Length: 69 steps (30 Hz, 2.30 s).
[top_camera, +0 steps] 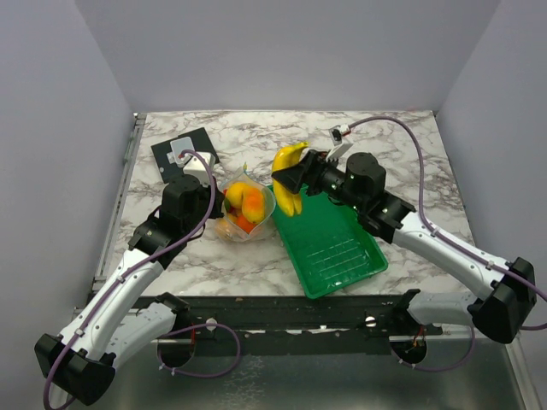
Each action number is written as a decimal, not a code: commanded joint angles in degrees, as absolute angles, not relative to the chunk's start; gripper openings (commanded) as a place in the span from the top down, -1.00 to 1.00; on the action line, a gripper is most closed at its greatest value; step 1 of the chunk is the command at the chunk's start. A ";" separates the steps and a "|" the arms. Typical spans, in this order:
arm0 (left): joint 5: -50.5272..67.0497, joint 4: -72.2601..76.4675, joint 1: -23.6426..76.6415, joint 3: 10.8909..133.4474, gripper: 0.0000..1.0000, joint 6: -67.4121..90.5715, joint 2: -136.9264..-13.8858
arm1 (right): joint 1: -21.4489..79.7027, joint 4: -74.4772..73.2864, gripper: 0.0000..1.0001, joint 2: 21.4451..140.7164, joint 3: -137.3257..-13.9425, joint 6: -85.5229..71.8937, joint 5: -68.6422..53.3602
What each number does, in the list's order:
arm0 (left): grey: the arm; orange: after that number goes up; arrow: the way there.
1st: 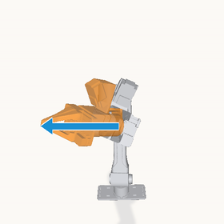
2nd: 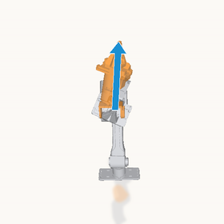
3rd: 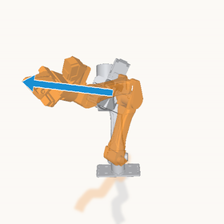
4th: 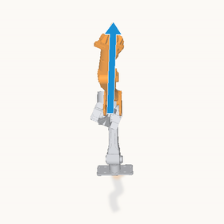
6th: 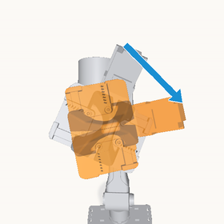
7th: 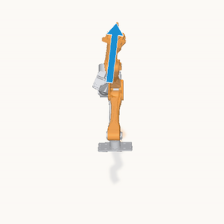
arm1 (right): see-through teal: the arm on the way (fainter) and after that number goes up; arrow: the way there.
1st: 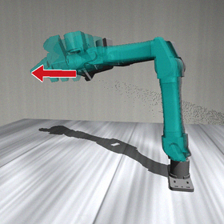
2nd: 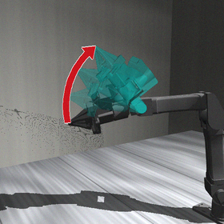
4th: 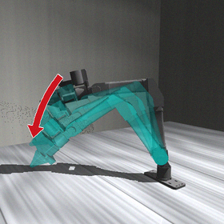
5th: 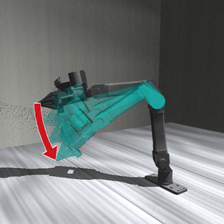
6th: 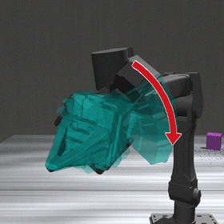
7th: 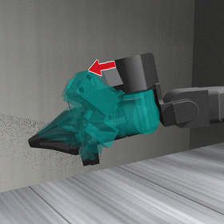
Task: Place the food in the zip-top bag and seal the zipper
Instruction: Place the fake fruit in the zipper food storage bag.
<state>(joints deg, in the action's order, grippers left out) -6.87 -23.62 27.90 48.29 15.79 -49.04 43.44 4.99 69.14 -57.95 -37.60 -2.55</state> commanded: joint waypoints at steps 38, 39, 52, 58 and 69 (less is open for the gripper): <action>-6.64 -23.13 28.20 47.81 1.00 15.65 -48.09 | 52.06 4.03 0.25 94.51 -72.52 -31.80 -13.77; -6.66 -23.10 28.23 47.81 1.00 15.72 -48.08 | 52.22 3.51 0.24 94.89 -72.74 -31.68 -13.64; -6.55 -23.12 28.21 47.79 1.00 15.65 -48.08 | 53.85 -5.27 -0.16 98.43 -77.40 -30.36 -8.67; -6.59 -23.19 28.23 47.77 1.00 15.68 -48.08 | 54.14 -6.75 -0.52 98.13 -78.88 -29.70 -7.12; -6.33 -23.12 28.22 47.72 1.00 15.63 -48.08 | 54.71 -8.35 -0.92 96.70 -80.42 -28.95 -5.83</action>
